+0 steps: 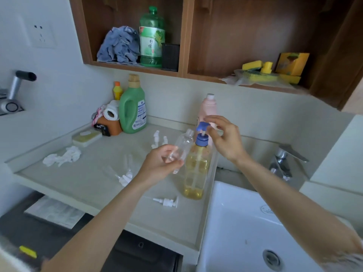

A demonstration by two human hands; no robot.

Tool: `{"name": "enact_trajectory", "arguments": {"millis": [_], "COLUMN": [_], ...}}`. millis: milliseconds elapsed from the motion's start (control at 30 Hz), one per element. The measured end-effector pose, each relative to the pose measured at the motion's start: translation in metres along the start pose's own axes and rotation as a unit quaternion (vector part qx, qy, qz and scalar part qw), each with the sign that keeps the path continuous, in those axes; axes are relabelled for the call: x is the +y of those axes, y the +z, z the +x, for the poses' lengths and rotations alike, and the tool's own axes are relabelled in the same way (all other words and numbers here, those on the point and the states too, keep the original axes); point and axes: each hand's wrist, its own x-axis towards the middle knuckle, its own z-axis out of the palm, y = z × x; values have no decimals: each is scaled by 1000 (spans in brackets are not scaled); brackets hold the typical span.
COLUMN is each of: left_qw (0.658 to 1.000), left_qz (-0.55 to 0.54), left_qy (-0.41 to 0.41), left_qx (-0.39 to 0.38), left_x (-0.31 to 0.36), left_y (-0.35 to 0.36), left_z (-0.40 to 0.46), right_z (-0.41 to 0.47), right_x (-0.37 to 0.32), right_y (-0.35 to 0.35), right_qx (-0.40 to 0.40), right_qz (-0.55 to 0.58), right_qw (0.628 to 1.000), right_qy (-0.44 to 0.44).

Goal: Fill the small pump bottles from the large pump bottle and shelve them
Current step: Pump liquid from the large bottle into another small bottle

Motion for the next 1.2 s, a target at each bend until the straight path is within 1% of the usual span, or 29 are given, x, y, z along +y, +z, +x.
{"name": "enact_trajectory", "arguments": {"millis": [67, 133, 200, 367, 433, 500, 633, 733, 900, 1000, 1133, 1200], "left_qw": [999, 998, 996, 990, 990, 991, 992, 994, 996, 998, 998, 999], "left_qz": [33, 25, 26, 51, 72, 69, 92, 73, 12, 1, -20, -31], "left_qy": [-3, -9, -3, -23, -18, -12, -4, 0, -15, 3, 19, 11], "left_qx": [26, 55, 89, 126, 122, 110, 88, 79, 91, 71, 49, 40], "left_x": [-5, -8, -5, -9, -8, -6, -4, -6, -6, -2, 8, 10], "left_y": [9, 22, 30, 35, 33, 32, 31, 34, 32, 30, 26, 24], "left_z": [5, 10, 9, 3, 5, 5, 5, 4, 5, 5, 12, 16], "right_z": [-2, 2, 3, 4, 5, 5, 3, 2, -2, -3, -1, -1], "right_x": [9, 21, 27, 38, 36, 36, 38, 38, 34, 31, 29, 28], "right_y": [4, 4, 9, 21, 25, 29, 32, 33, 34, 34, 33, 33], "right_qx": [-21, -37, -17, 28, 39, 46, 63, 70, 66, 71, 84, 78], "right_qz": [-17, 5, 25, 89, 111, 124, 130, 131, 142, 144, 119, 117], "right_qw": [998, 996, 996, 990, 988, 987, 983, 982, 983, 983, 985, 985], "right_qy": [-56, -76, -90, -106, -98, -91, -117, -113, -99, -92, -91, -99]}}
